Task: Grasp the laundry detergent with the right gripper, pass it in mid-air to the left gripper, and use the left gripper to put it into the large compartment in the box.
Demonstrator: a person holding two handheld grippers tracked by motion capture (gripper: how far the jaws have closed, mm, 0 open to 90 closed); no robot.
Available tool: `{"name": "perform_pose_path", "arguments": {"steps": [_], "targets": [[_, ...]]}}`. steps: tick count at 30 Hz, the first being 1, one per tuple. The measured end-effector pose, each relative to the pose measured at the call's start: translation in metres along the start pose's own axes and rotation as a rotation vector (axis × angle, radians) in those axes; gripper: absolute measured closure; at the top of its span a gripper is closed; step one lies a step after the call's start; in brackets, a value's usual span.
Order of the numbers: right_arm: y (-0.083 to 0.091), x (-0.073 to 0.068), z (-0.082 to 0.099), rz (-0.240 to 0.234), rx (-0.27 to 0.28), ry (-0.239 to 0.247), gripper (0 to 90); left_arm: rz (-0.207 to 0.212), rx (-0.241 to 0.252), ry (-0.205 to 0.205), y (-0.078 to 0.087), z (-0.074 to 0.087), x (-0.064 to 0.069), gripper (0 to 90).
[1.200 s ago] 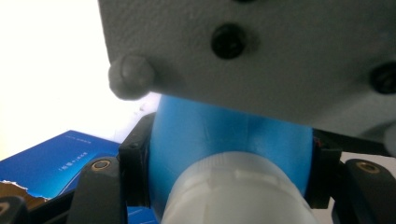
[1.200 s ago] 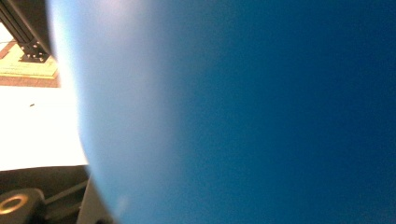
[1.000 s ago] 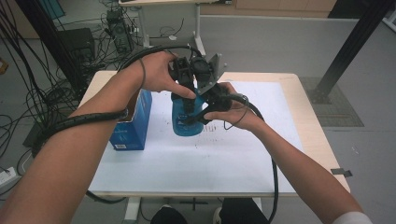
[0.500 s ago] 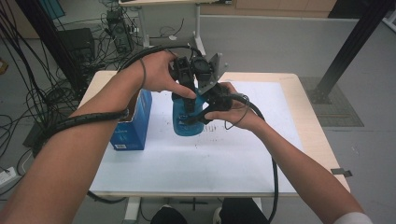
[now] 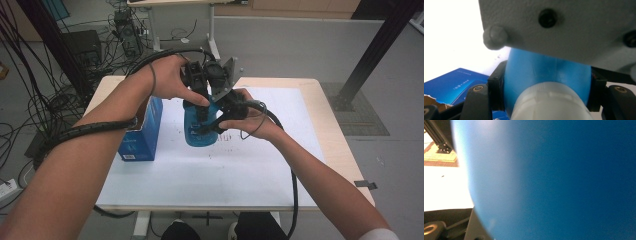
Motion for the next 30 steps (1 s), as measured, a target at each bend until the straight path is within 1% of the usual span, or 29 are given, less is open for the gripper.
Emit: {"name": "perform_pose_path", "arguments": {"steps": [10,16,19,22,23,25,30], "targets": [[0.0014,-0.0012,-0.0003,-0.002,0.004,-0.001,41.4,0.000,-0.001,0.004,0.0013,-0.0005,0.0016,36.9],[0.0023,-0.0015,-0.0012,-0.005,0.017,-0.007,41.2,-0.004,0.002,0.007,0.0037,-0.0003,0.0019,36.9],[0.0027,-0.0017,-0.0017,-0.004,0.021,-0.003,41.1,-0.004,-0.010,0.006,0.0050,-0.0004,0.0024,36.9],[0.0030,-0.0020,-0.0018,-0.004,0.023,-0.004,41.0,-0.004,-0.005,0.009,0.0048,-0.0005,0.0027,36.9],[0.0031,-0.0021,-0.0018,-0.005,0.022,-0.003,40.9,-0.002,-0.017,0.007,0.0057,-0.0007,0.0026,36.9],[0.0032,-0.0022,-0.0018,-0.005,0.022,-0.004,40.8,-0.003,-0.008,0.011,0.0049,-0.0008,0.0028,36.9],[0.0043,-0.0030,-0.0016,-0.010,0.026,-0.018,39.3,-0.002,-0.029,0.007,0.0056,-0.0008,0.0030,36.9]]}}
Point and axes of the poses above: each handheld gripper's, and its own axes: y roughly backward along the jaws, z roughly out of its underside, x roughly to its right, the point moved 3 cm from there along -y, roughly forward along the jaws
